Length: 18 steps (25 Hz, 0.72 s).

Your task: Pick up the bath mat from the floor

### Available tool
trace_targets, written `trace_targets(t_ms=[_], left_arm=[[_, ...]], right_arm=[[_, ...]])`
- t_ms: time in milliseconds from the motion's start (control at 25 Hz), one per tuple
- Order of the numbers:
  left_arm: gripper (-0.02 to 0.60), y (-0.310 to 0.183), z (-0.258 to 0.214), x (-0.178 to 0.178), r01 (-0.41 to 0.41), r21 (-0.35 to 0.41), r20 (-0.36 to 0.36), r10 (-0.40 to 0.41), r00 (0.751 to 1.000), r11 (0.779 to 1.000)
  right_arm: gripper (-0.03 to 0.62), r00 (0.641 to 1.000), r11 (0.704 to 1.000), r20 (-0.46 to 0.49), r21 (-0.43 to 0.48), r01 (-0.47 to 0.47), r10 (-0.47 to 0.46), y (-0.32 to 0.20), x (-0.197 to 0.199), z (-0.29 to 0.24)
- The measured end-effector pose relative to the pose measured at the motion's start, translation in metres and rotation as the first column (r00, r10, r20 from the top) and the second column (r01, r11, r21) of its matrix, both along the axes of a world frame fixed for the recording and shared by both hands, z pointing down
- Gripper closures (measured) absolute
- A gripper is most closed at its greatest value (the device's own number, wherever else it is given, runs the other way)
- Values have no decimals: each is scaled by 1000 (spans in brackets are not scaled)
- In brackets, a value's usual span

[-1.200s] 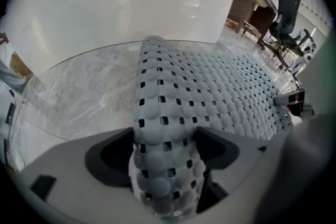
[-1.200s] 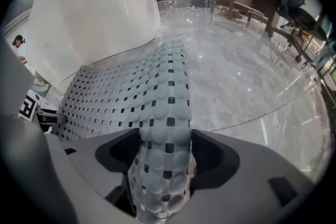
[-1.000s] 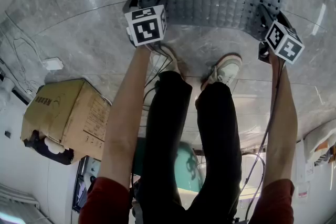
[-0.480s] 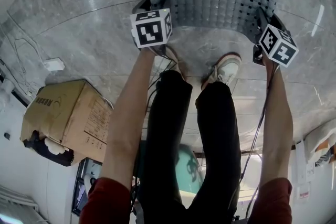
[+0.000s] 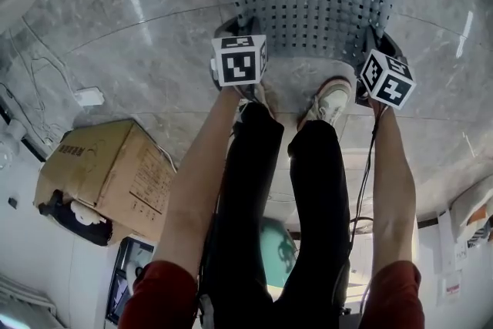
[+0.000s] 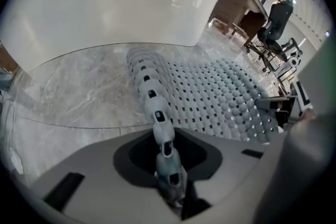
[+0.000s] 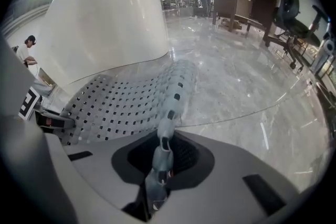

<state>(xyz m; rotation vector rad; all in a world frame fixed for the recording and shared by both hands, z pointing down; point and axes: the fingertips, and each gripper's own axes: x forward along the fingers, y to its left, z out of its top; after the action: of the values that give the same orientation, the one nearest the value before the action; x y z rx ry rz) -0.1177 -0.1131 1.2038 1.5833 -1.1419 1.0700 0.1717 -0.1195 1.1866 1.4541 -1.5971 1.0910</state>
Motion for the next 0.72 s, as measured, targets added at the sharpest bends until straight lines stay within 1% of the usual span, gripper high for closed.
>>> trace_targets(t_ms=[160,400,520,720], left_arm=[[494,9,-25,3,-9,3,13,9,1000,1000],[499,5,-78,3,-13,40,16,13,1000,999],[500,-4,-116,5,-15,76,18,14,1000,997],[502,-17,-193,8,-29,145,17,27,999,989]], right_arm=[[543,1000,1000,-11,-7,21,-21,8,-6,-23],[545,999,999,-29,33,21,-20,6,-6,-77],[545,1000,998,-28,60,15,-13,0,-6,-112],[545,1000,994,-24,112,-5,8,-8,-6,-183]])
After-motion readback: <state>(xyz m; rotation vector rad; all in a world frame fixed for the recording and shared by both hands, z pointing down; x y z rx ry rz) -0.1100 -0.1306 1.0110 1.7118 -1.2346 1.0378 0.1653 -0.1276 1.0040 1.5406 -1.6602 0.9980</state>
